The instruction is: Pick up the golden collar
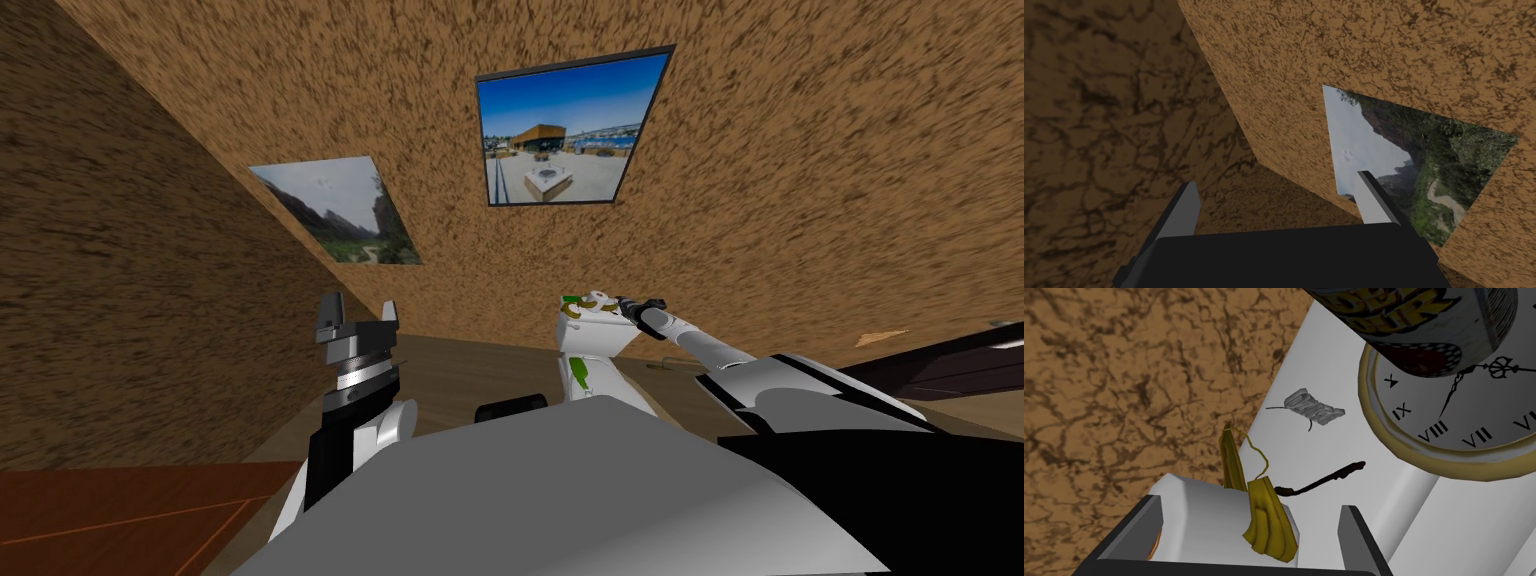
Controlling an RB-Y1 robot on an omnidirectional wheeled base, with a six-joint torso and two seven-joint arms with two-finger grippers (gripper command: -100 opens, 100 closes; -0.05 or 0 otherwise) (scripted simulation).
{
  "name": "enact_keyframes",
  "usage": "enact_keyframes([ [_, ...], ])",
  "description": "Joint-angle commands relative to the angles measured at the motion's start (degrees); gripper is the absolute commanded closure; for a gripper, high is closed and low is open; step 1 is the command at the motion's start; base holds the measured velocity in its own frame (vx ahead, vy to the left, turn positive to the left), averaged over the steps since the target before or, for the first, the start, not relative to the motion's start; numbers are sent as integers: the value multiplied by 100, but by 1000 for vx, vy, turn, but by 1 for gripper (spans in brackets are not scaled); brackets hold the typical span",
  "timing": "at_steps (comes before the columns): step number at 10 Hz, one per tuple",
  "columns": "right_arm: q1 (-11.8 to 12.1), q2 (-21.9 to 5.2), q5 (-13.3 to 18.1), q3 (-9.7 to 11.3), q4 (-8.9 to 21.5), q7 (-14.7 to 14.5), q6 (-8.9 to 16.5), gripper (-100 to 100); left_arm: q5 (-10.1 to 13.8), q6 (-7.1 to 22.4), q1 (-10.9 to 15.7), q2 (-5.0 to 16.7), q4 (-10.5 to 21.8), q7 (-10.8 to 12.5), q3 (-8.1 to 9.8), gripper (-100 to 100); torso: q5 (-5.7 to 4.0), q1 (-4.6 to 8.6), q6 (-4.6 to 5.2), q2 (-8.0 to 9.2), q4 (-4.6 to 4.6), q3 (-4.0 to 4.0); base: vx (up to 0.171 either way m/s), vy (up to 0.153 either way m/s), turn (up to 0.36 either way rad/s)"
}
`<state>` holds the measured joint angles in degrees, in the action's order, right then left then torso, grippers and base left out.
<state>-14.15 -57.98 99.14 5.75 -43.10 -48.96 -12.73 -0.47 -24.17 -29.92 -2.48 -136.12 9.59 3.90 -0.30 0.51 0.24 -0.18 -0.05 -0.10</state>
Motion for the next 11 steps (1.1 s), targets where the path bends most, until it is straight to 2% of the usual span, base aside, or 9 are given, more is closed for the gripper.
enact_keyframes([
  [1, 0, 0, 0, 0, 0, 0, 0, -100, 0, 0, 0, 0, 0, 0, 0, 0, 0, 0, 0, 0, 0, 0, 4, -15, -5],
  [2, 0, 3, 2, 0, 1, 16, 6, 0, 0, 0, 0, 0, 0, 0, 0, 0, 5, -17, -1, -1, 0, -1, 0, -5, 1],
  [3, 0, 2, 2, 0, 1, 15, 5, -100, 0, 0, 0, 0, 0, 0, -1, 0, 7, -24, -1, -1, 0, 0, 0, 0, 0],
  [4, 0, 2, 2, 0, 1, 15, 5, 100, 0, 0, 0, -1, 0, 0, -1, 0, 8, -27, -1, 0, 0, 0, 0, 0, 0],
  [8, 0, 2, 2, 0, 2, 15, 5, 100, 0, 0, 0, -1, 0, 0, -1, 0, 8, -29, -2, 0, 0, 0, 0, 0, 0],
  [9, 0, 2, 2, 0, 2, 15, 5, 0, 0, 0, 0, -1, 0, 0, -1, 0, 8, -29, -2, 0, 0, 0, 0, 0, 0],
  [10, -56, -99, -120, 58, 52, 203, 47, -100, 0, 0, 0, -1, 0, 0, -1, 0, 8, -29, -2, 0, 0, 0, -66, -14, -144],
  [11, -56, -99, -120, 58, 52, 203, 47, -100, 0, 0, 0, -1, 0, 0, 0, 0, 8, -23, 5, 21, 4, 11, -85, -14, -120],
])
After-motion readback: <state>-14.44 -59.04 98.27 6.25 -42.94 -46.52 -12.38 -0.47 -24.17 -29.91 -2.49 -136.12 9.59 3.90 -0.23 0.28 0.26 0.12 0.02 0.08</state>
